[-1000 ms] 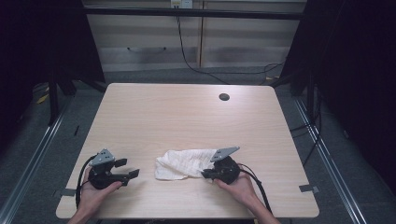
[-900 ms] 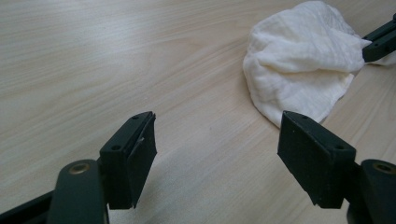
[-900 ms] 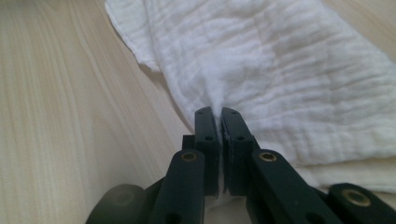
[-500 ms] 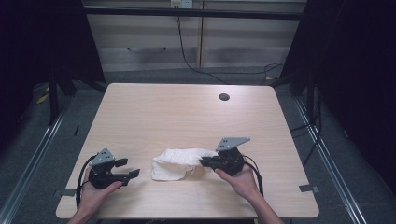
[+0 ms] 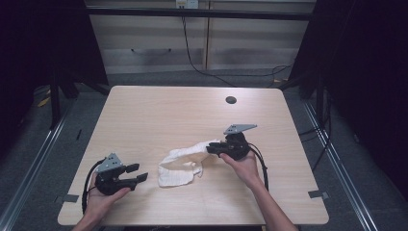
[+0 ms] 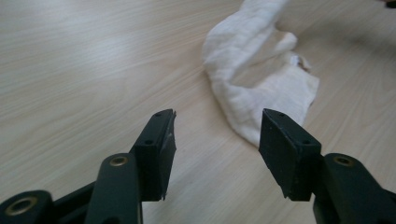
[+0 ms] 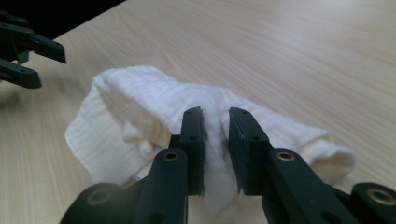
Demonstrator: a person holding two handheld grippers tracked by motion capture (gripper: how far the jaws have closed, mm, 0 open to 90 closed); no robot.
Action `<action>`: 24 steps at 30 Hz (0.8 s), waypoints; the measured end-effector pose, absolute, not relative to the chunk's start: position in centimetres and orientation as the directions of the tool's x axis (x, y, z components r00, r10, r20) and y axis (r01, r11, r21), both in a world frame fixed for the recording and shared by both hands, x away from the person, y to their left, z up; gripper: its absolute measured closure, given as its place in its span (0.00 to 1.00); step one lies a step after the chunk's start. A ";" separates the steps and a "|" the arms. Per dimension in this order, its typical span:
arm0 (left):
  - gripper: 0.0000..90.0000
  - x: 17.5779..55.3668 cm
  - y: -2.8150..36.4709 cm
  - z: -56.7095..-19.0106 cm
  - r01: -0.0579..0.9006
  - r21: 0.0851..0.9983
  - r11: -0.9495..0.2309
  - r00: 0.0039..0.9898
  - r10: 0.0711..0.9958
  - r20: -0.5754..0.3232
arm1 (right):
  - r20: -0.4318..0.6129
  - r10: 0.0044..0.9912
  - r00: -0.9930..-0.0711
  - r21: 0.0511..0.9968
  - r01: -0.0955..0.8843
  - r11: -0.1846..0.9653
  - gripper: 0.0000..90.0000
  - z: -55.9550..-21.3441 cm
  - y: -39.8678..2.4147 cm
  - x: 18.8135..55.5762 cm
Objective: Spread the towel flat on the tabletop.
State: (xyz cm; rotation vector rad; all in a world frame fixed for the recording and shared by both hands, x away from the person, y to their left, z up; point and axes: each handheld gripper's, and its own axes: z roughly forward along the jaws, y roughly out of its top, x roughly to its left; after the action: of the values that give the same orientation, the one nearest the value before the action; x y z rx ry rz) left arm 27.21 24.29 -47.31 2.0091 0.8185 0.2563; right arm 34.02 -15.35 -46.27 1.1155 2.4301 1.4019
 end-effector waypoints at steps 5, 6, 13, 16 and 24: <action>0.55 27.1 22.5 -46.7 0.425 0.822 -0.379 0.800 0.582 -0.146 | 0.233 0.662 -0.712 0.775 0.547 0.315 0.65 -46.6 -15.6 33.6; 0.55 27.1 22.0 -46.6 0.419 0.822 -0.386 0.806 0.576 -0.140 | 0.236 0.663 -0.711 0.780 0.545 0.308 0.61 -46.5 -15.8 33.4; 0.63 27.1 18.1 -45.9 0.368 0.815 -0.448 0.861 0.494 -0.117 | 0.226 0.677 -0.701 0.796 0.533 0.286 0.53 -45.5 -17.4 31.9; 0.67 27.5 16.3 -45.9 0.354 0.805 -0.476 0.879 0.463 -0.113 | 0.223 0.689 -0.690 0.794 0.539 0.282 0.52 -45.4 -18.2 31.2; 0.70 28.7 12.7 -47.6 0.373 0.786 -0.493 0.894 0.417 -0.163 | 0.239 0.709 -0.664 0.791 0.556 0.254 0.51 -46.1 -20.0 30.5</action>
State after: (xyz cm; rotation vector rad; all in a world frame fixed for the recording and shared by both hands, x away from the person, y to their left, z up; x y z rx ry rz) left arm 28.74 12.72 -47.58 2.1368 0.5654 0.0609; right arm 30.48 -19.97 -46.14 1.1992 2.3512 1.3748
